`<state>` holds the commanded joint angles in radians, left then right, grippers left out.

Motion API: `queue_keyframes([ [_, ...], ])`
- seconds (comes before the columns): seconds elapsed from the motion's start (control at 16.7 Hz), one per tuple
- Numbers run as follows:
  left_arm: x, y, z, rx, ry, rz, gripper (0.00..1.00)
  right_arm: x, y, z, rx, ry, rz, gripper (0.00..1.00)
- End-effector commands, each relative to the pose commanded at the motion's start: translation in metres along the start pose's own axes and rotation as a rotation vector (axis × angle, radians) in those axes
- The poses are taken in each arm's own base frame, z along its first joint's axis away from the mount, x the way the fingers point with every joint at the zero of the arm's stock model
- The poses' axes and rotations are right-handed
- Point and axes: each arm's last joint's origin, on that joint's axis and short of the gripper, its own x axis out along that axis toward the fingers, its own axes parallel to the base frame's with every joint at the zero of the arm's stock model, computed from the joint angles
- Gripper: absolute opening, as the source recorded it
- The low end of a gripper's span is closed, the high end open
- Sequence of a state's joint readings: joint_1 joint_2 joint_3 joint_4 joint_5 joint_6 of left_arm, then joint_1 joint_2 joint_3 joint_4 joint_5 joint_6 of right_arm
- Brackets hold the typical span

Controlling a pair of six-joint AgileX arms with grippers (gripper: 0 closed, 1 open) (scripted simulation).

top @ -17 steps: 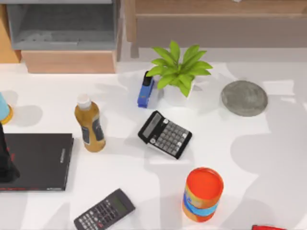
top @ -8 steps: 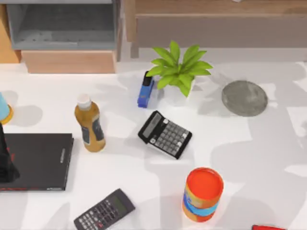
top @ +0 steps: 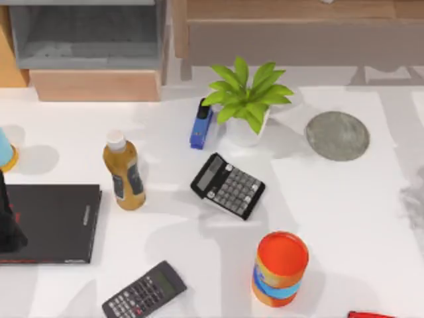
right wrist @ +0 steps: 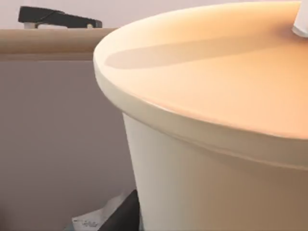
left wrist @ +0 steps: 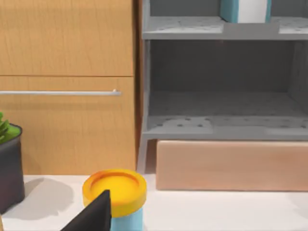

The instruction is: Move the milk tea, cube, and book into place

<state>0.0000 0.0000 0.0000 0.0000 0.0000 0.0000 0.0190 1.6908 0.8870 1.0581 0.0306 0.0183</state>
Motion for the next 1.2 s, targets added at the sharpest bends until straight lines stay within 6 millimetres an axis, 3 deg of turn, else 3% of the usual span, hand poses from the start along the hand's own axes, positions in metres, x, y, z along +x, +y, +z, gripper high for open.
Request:
queue_keyframes([
  [0.12,0.000,0.000,0.000,0.000,0.000,0.000,1.00,-0.008,0.040,-0.018,0.024,0.035,-0.020,0.00],
  [0.3,0.000,0.000,0.000,0.000,0.000,0.000,1.00,-0.034,0.093,-0.066,0.023,0.186,-0.035,0.00],
  [0.48,0.000,0.000,0.000,0.000,0.000,0.000,1.00,-0.059,0.121,-0.104,-0.011,0.316,-0.033,0.00],
  [0.84,0.000,0.000,0.000,0.000,0.000,0.000,1.00,-0.061,0.123,-0.108,-0.013,0.329,-0.035,0.00],
  [1.2,0.000,0.000,0.000,0.000,0.000,0.000,1.00,-0.055,0.107,-0.103,0.042,0.255,-0.120,0.00],
])
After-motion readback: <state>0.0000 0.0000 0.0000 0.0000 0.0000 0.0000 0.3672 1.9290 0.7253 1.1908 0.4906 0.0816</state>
